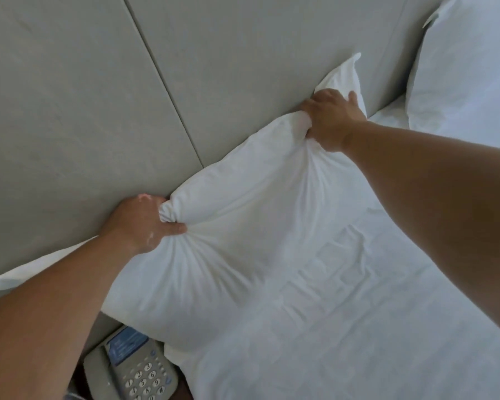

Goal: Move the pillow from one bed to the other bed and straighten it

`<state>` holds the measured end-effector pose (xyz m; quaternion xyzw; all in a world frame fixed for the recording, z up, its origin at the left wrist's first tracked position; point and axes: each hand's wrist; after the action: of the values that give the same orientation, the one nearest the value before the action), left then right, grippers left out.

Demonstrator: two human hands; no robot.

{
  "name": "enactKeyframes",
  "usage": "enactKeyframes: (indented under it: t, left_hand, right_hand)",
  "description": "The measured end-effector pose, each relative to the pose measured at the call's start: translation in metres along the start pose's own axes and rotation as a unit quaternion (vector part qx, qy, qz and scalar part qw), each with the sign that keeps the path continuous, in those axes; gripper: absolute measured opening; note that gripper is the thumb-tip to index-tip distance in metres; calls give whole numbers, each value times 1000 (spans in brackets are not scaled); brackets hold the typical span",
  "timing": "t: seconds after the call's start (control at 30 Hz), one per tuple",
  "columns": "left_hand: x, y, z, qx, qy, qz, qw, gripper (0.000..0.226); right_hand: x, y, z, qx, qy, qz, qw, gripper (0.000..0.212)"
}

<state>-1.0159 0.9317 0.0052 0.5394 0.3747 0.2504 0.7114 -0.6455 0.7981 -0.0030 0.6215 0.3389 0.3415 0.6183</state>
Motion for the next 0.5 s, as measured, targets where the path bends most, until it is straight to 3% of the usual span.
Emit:
enactKeyframes:
  t: [0.1,0.27,0.4,0.5]
  left_hand:
    - [-7,4,-2,42,3,12,999,54]
    - [-27,16,-6,98,3,50,994,38]
    - [-50,32,3,69,14,30,997,34]
    - [-74,39,15,23,25,9,999,47]
  right_hand:
    - [-18,13,9,25,-39,30,998,50]
    - [-78,25,22,86,-67,-15,994,57]
    - [-164,12,19,205,-102,-58,972,65]
    - [-241,8,13,284,-147,-67,945,63]
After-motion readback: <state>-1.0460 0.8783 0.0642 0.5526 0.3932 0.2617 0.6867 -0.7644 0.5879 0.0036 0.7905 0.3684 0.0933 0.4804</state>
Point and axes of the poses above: each hand's wrist, its own x-axis towards the middle knuckle, its own y-axis out of the back of the hand, z = x × y
